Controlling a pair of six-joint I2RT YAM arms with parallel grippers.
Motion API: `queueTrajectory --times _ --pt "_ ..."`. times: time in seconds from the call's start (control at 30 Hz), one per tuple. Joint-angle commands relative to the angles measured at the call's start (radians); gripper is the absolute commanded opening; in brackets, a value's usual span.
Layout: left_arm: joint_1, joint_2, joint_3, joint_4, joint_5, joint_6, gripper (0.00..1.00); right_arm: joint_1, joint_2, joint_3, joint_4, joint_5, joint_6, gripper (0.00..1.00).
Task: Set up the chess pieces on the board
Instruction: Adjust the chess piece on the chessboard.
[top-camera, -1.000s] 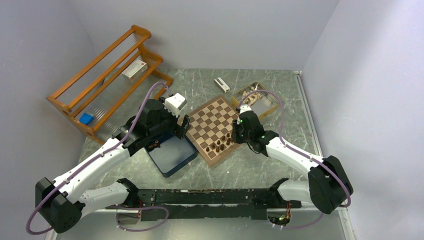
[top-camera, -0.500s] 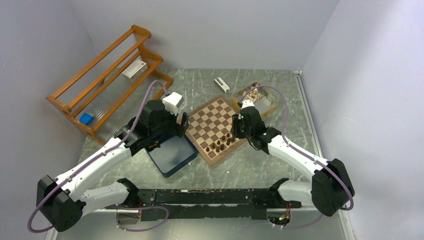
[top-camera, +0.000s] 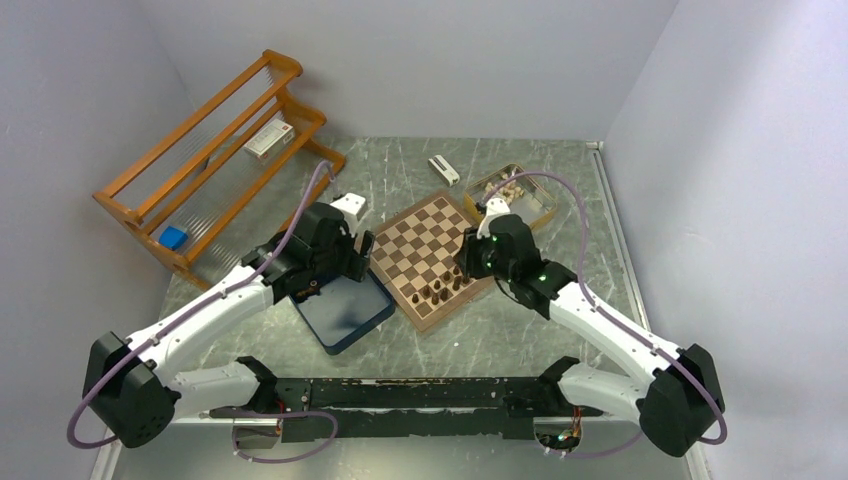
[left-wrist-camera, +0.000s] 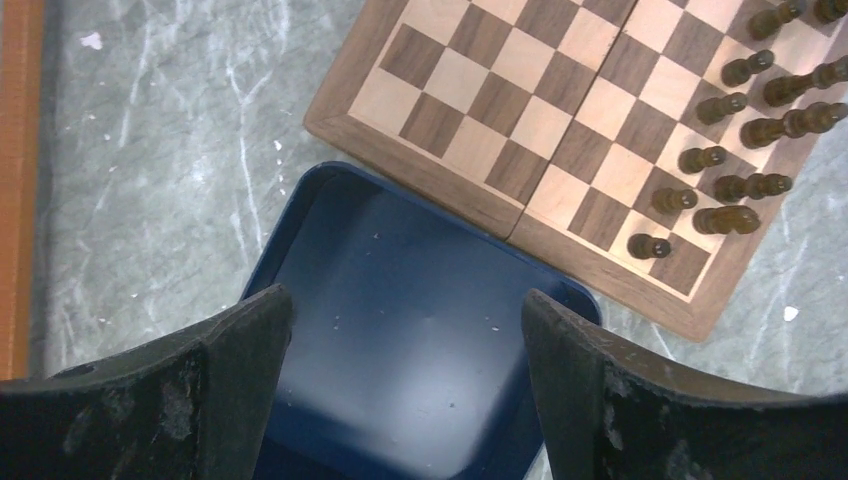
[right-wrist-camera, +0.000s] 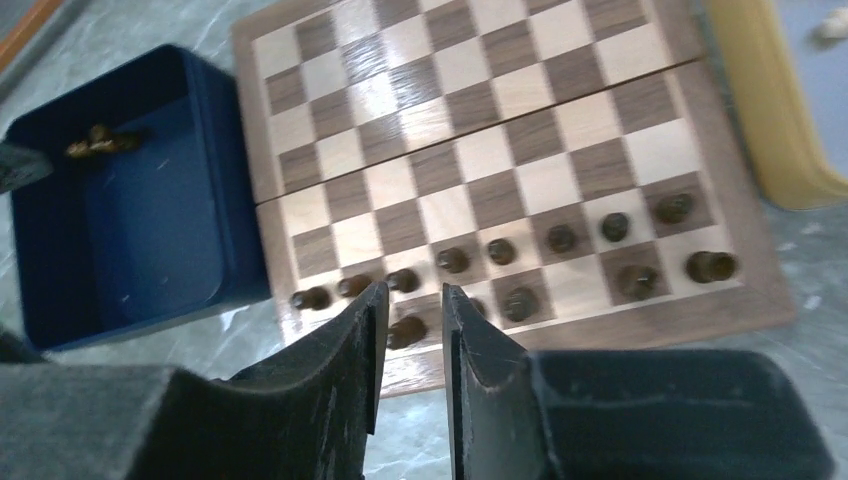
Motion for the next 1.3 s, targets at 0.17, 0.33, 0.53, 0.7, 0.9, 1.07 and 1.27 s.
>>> queueTrajectory --times 0.17,0.33,0.53,0.7,0.9,1.07,1.27 --pt "-0.001 -0.082 -0.039 0.059 -0.037 0.076 0.89 0.161 0.074 0.015 -0.034 0.027 0.053 0.29" --pt "0.0 -0.105 -0.059 0.058 -0.039 0.084 0.89 0.22 0.12 0.031 -0.073 0.119 0.048 0.29" --pt "0.0 -0.124 -0.07 0.067 -0.038 0.09 0.9 0.24 0.163 0.045 -0.086 0.151 0.037 0.29" --pt "-0.001 -0.126 -0.07 0.07 -0.039 0.093 0.9 0.25 0.183 0.048 -0.08 0.169 0.033 0.29" --pt "0.0 -0.126 -0.068 0.071 -0.043 0.096 0.9 0.252 0.212 0.05 -0.067 0.181 0.026 0.28" --pt "0.0 -0.129 -0.07 0.073 -0.044 0.096 0.9 0.254 0.23 0.052 -0.061 0.194 0.018 0.26" --pt "0.0 -0.129 -0.07 0.073 -0.043 0.098 0.9 0.258 0.229 0.052 -0.059 0.202 0.011 0.19"
